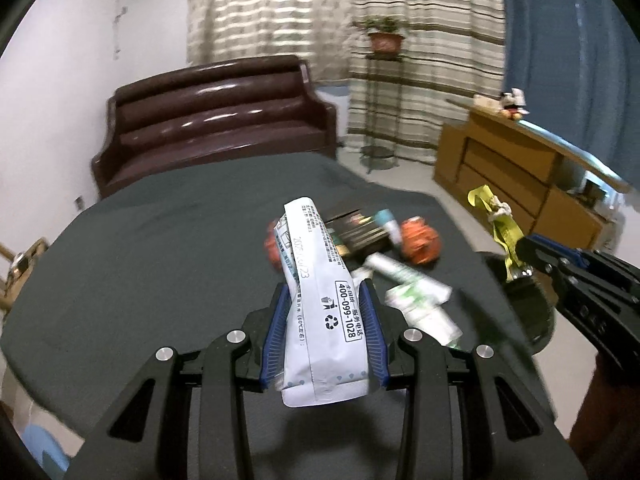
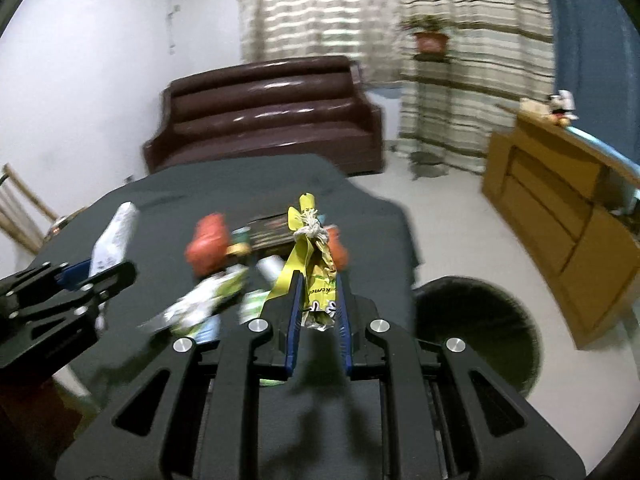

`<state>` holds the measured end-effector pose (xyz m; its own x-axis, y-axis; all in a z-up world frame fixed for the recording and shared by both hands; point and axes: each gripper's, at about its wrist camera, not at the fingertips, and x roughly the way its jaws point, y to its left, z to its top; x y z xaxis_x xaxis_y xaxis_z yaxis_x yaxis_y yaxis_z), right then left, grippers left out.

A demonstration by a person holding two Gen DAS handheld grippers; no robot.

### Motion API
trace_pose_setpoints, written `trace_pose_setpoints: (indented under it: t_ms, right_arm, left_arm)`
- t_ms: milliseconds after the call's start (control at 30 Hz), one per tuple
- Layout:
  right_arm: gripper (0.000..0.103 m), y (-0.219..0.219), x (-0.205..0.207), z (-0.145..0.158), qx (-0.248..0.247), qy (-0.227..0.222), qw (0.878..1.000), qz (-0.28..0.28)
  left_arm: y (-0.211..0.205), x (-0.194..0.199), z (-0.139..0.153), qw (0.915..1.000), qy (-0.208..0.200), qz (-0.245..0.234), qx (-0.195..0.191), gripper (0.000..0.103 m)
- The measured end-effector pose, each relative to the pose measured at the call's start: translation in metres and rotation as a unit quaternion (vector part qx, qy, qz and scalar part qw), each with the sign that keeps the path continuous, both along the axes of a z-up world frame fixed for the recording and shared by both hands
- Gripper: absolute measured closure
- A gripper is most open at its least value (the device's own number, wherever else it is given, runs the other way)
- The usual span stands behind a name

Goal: Collect trash
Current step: 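Carry the yellow wrapper and white packet over the black trash bin, then open the right tool dropping the yellow wrapper while the left tool drops the white packet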

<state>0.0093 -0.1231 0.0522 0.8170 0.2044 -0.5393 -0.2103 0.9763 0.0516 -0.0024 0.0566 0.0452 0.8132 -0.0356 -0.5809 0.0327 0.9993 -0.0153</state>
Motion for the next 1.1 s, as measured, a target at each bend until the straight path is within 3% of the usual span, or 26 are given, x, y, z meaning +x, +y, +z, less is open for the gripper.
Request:
trace_pose_setpoints:
  t_ms: [233,400,667,1000,1100]
  right_arm:
    - [0.087,-0.077,0.028,-0.006,-0.005,-0.001,0.996,-0.091]
    - [0.087,-0.112,0.038,-0.02,-0.006,0.011,0.992,-0.125]
    - [0.086,-0.142,0.051,-0.044,0.001,0.031,0.989,-0.146]
    - [0.086,-0.166,0.067,-0.058,0.015,0.039,0.987,-0.158]
    - [0.077,-0.167,0.071,-0.063,0.015,0.041,0.986,-0.158]
  left_arm:
    - [-0.063,0.039,0.002,0.998,0.0,-0.063,-0.006,0.066]
    - [-0.112,0.062,-0.006,0.9949,0.011,-0.1,0.006,0.066]
    - [-0.164,0.089,-0.025,0.9902,0.039,-0.131,0.029,0.066]
    - [-0.192,0.111,-0.038,0.9873,0.06,-0.138,0.049,0.066]
    - [-0.195,0.115,-0.041,0.9872,0.063,-0.137,0.053,0.061]
